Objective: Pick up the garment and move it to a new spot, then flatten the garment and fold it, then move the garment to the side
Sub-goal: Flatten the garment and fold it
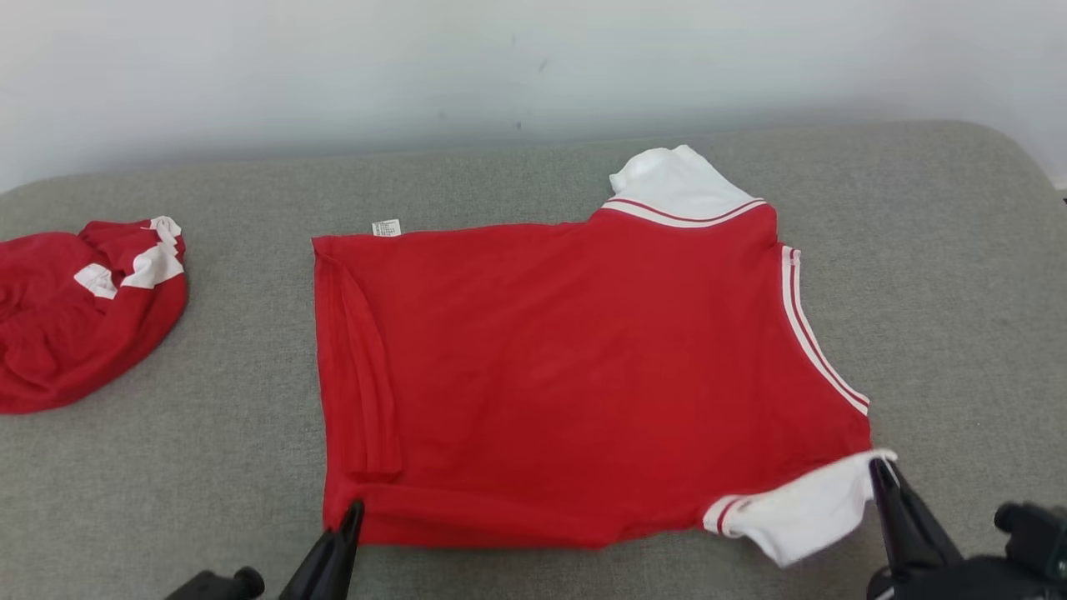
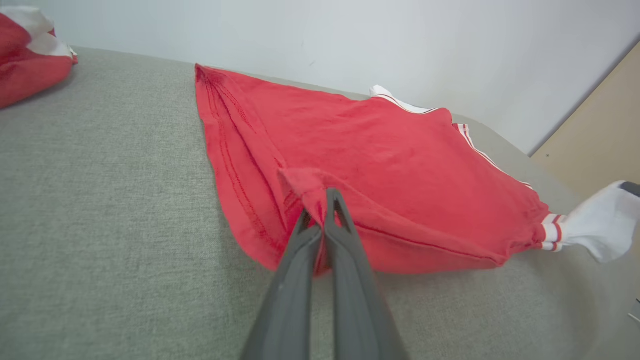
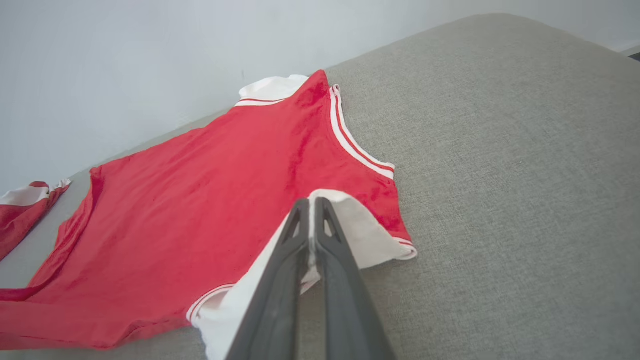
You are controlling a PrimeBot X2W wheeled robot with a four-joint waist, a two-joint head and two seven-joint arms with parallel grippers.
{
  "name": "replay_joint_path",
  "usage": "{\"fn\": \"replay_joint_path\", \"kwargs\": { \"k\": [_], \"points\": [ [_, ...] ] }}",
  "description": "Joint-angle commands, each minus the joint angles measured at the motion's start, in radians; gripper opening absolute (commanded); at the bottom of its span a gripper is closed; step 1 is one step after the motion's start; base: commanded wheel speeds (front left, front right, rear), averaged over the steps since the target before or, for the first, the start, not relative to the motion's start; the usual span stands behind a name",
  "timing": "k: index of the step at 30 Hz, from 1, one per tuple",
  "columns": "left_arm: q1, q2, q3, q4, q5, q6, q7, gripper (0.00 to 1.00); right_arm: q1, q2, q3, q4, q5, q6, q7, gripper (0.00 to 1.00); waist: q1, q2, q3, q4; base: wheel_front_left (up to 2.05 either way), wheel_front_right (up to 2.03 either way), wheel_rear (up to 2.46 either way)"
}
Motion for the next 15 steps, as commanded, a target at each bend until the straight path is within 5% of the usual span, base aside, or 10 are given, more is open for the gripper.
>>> {"fn": "replay_joint_path", "kwargs": {
  "k": [1, 15],
  "points": [
    [-0.027, 0.006, -0.006, -0.001, 0.001, 0.001, -0.003, 0.0, -0.044, -0.019, 0.007, 0.014, -0.004, -0.002, 0.006, 0.0, 0.0, 0.0, 0.011, 0.008, 0.0, 0.0, 0.0],
    [-0.186, 0.038, -0.055, 0.068, -0.037, 0.001, -0.003, 0.0, -0.367, -0.072, 0.028, 0.264, -0.022, -0.002, 0.014, 0.0, 0.0, 0.0, 0.06, 0.031, 0.0, 0.0, 0.0]
  ]
}}
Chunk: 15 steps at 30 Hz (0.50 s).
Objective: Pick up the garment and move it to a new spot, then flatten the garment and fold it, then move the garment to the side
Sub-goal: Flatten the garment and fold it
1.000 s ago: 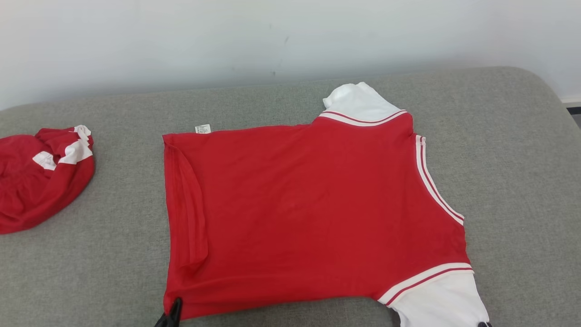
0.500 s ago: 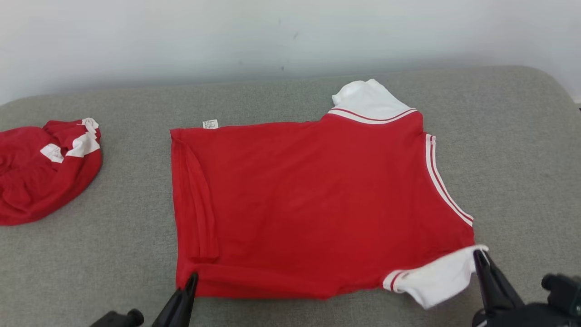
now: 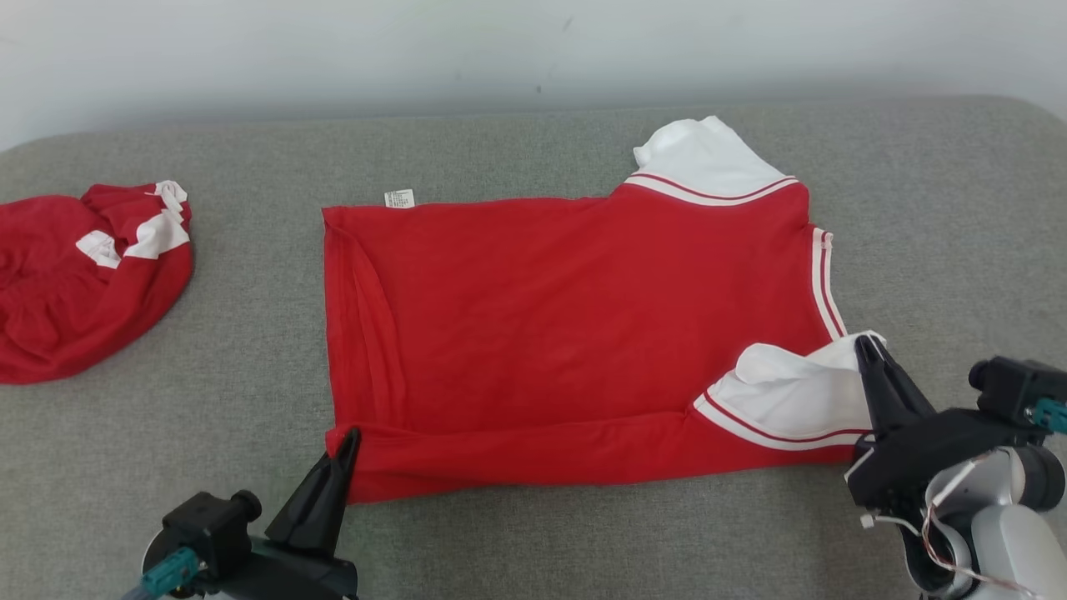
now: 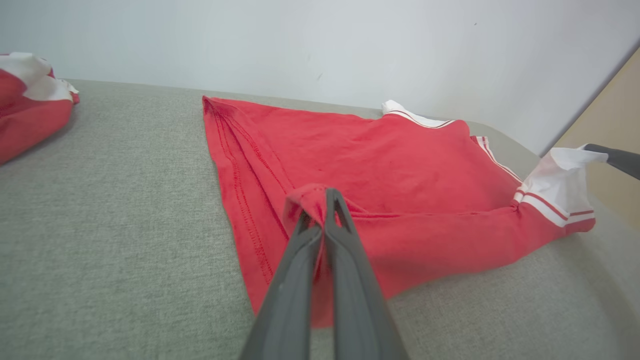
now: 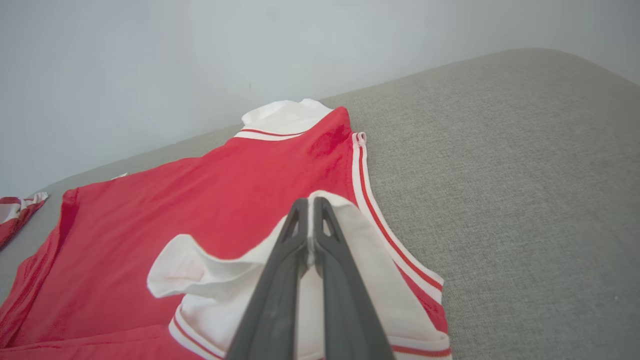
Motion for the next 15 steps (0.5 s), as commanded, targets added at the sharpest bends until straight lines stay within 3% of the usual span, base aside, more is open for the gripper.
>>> {"fn": "replay_joint_path", "kwargs": {
  "k": [1, 15],
  "points": [
    [-0.016, 0.003, -0.005, 0.009, -0.012, 0.001, -0.003, 0.0, -0.021, -0.009, 0.004, 0.02, -0.009, -0.002, -0.007, 0.0, -0.0001, -0.0001, 0.009, 0.005, 0.0, 0.0, 0.0],
    [-0.112, 0.009, -0.046, 0.089, -0.028, 0.001, -0.003, 0.0, -0.281, -0.021, 0.077, 0.355, -0.022, -0.002, -0.149, 0.0, -0.0001, -0.0001, 0.042, 0.012, 0.0, 0.0, 0.0]
  ]
}}
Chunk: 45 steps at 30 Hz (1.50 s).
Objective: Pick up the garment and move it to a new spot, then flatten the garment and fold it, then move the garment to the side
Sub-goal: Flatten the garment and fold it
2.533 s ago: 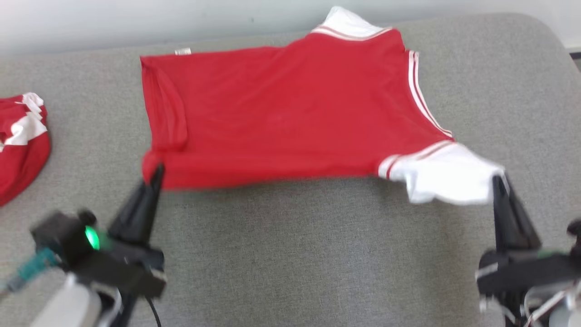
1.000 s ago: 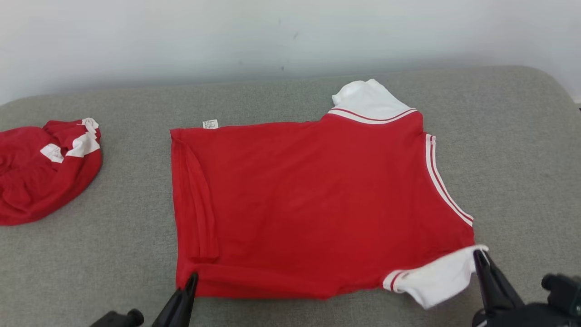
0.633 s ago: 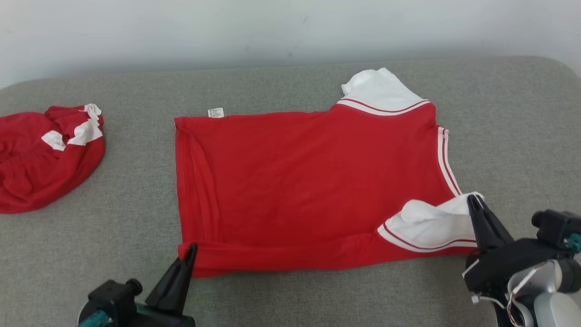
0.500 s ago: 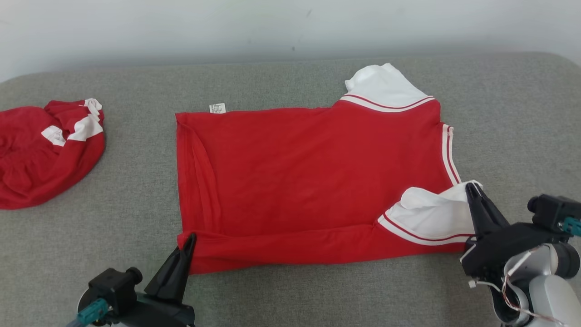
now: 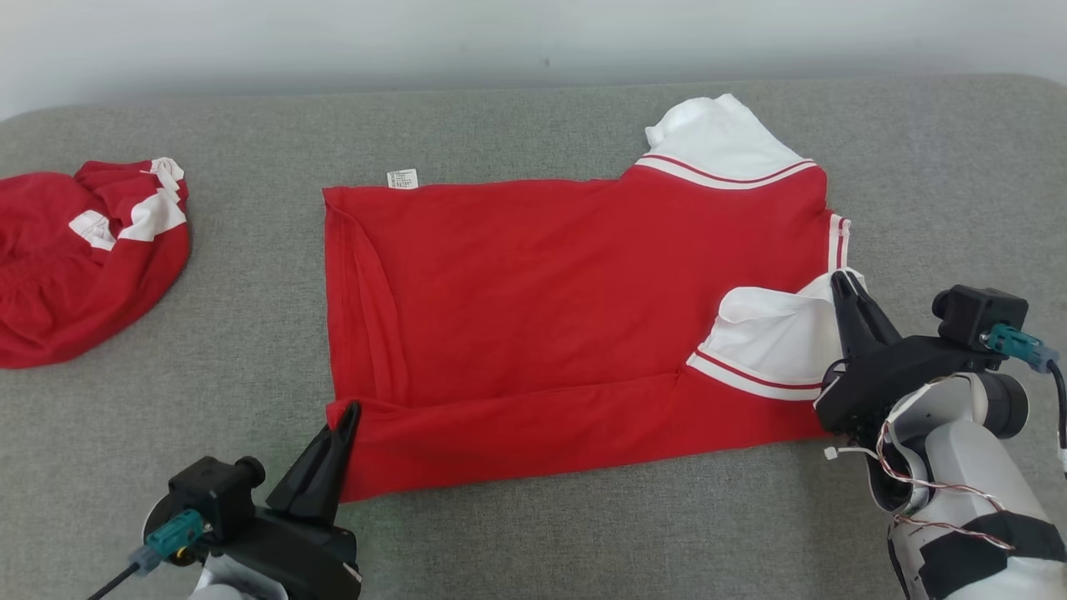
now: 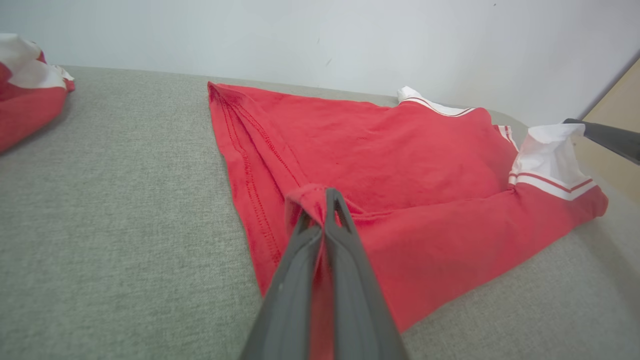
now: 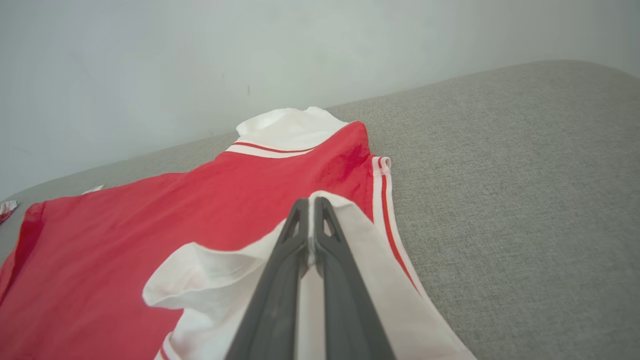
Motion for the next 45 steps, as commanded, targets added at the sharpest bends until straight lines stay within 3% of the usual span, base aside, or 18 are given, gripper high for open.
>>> {"fn": "replay_joint_path", "kwargs": {
  "k": [1, 4, 5, 6, 15, 26, 31, 41, 42, 43, 44, 45],
  "points": [
    [-0.016, 0.003, -0.003, 0.005, 0.0, 0.001, -0.003, 0.0, -0.016, -0.007, 0.005, 0.017, -0.004, -0.002, -0.013, 0.0, -0.0002, -0.0001, 0.0, 0.001, 0.0, 0.0, 0.0],
    [-0.039, -0.001, -0.008, 0.029, 0.0, 0.001, -0.003, 0.0, -0.054, -0.01, 0.023, 0.089, -0.002, -0.002, -0.057, 0.0, -0.0002, -0.0001, -0.003, 0.002, 0.0, 0.0, 0.0],
    [-0.042, -0.003, -0.005, 0.045, 0.005, 0.001, -0.003, 0.25, -0.06, -0.01, 0.029, 0.106, -0.003, -0.002, -0.066, 0.98, -0.0002, -0.0001, -0.005, 0.002, 0.0, 0.0, 0.0],
    [-0.05, -0.003, -0.007, 0.051, 0.021, 0.001, -0.003, 1.0, -0.063, -0.009, 0.036, 0.122, -0.002, -0.002, -0.072, 1.0, -0.0002, -0.0001, -0.007, 0.002, 0.0, 0.0, 0.0],
    [0.002, -0.058, 0.079, 0.055, 0.067, 0.001, -0.003, 1.0, -0.025, -0.062, 0.087, 0.186, 0.016, -0.002, -0.148, 1.0, -0.0002, -0.0001, -0.049, 0.0, 0.0, 0.0, 0.0],
    [0.138, -0.095, 0.11, 0.042, 0.109, 0.001, -0.003, 1.0, 0.13, -0.141, 0.107, 0.12, 0.053, -0.002, -0.174, 1.0, -0.0002, -0.0001, -0.071, -0.002, 0.0, 0.0, 0.0],
    [0.141, -0.111, 0.12, 0.09, 0.114, 0.001, -0.003, 1.0, 0.177, -0.149, 0.089, 0.088, 0.036, -0.002, -0.157, 1.0, -0.0002, -0.0001, -0.058, -0.01, 0.0, 0.0, 0.0],
    [0.078, -0.118, 0.088, 0.195, 0.103, 0.001, -0.003, 1.0, 0.174, -0.105, 0.07, 0.108, -0.006, -0.002, -0.13, 1.0, -0.0002, -0.0001, -0.024, -0.015, 0.0, 0.0, 0.0],
    [0.071, -0.122, 0.087, 0.2, 0.097, 0.001, -0.003, 1.0, 0.172, -0.102, 0.071, 0.112, -0.008, -0.002, -0.13, 0.6, -0.0002, -0.0001, -0.023, -0.016, 0.0, 0.0, 0.0],
    [0.068, -0.125, 0.085, 0.209, 0.091, 0.001, -0.003, 0.86, 0.169, -0.098, 0.069, 0.116, -0.01, -0.002, -0.131, 0.16, -0.0002, -0.0001, -0.023, -0.017, 0.0, 0.0, 0.0],
    [0.066, -0.124, 0.083, 0.225, 0.089, 0.001, -0.003, 0.62, 0.166, -0.095, 0.069, 0.12, -0.01, -0.002, -0.131, 0.0, -0.0002, -0.0001, -0.023, -0.018, 0.0, 0.0, 0.0],
    [0.06, -0.124, 0.084, 0.234, 0.09, 0.001, -0.003, 0.38, 0.164, -0.091, 0.071, 0.124, -0.011, -0.002, -0.131, 0.0, -0.0002, -0.0001, -0.025, -0.018, 0.0, 0.0, 0.0]
  ]
}}
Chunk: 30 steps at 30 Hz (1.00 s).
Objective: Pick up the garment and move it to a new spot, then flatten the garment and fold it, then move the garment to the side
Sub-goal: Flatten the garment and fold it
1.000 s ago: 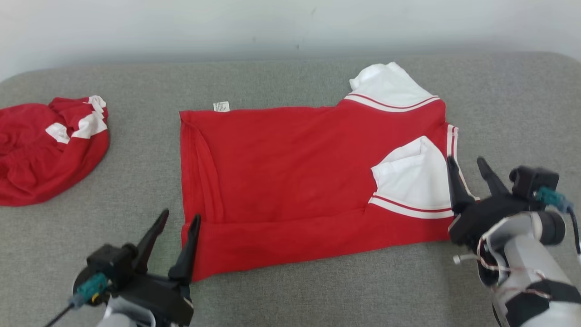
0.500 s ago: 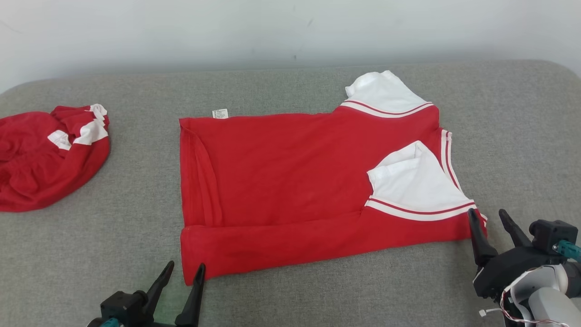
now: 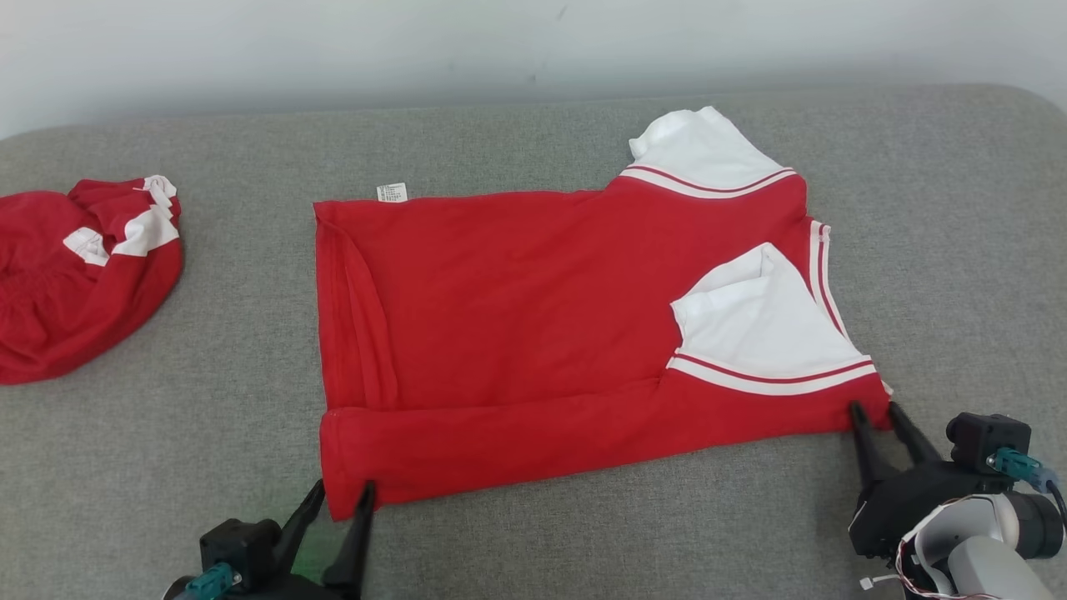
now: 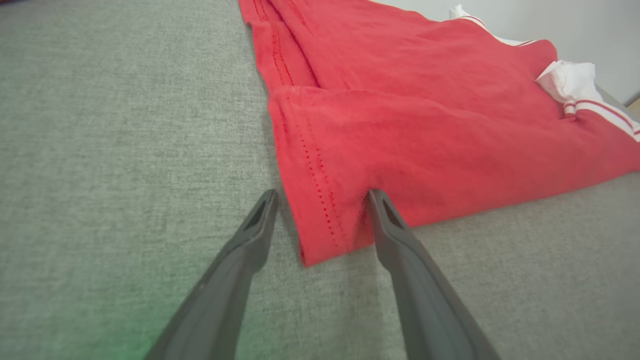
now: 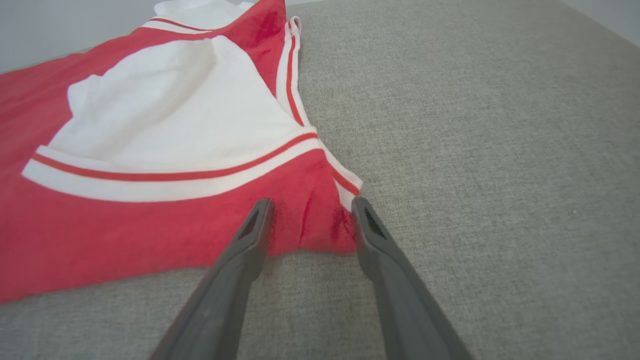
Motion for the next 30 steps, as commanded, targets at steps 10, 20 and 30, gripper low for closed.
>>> {"fn": "replay_joint_path", "kwargs": {
  "k": [10, 20, 30],
  "points": [
    [0.018, 0.001, 0.005, 0.014, -0.011, 0.002, -0.003, 0.0, 0.027, 0.01, 0.003, 0.013, 0.022, -0.002, -0.029, 0.0, 0.0, -0.0001, -0.065, 0.01, 0.0, 0.0, 0.0],
    [0.114, 0.009, 0.042, -0.047, 0.01, 0.002, -0.003, 0.0, 0.183, -0.011, -0.013, -0.108, 0.062, -0.002, -0.017, 0.0, 0.0, -0.0001, -0.127, 0.026, 0.0, 0.0, 0.0],
    [0.204, -0.006, 0.077, -0.082, 0.036, 0.002, -0.003, 0.0, 0.398, 0.014, -0.093, -0.349, 0.043, -0.003, 0.086, 0.0, 0.0, -0.0001, -0.124, 0.036, 0.0, 0.0, 0.0]
  ]
}}
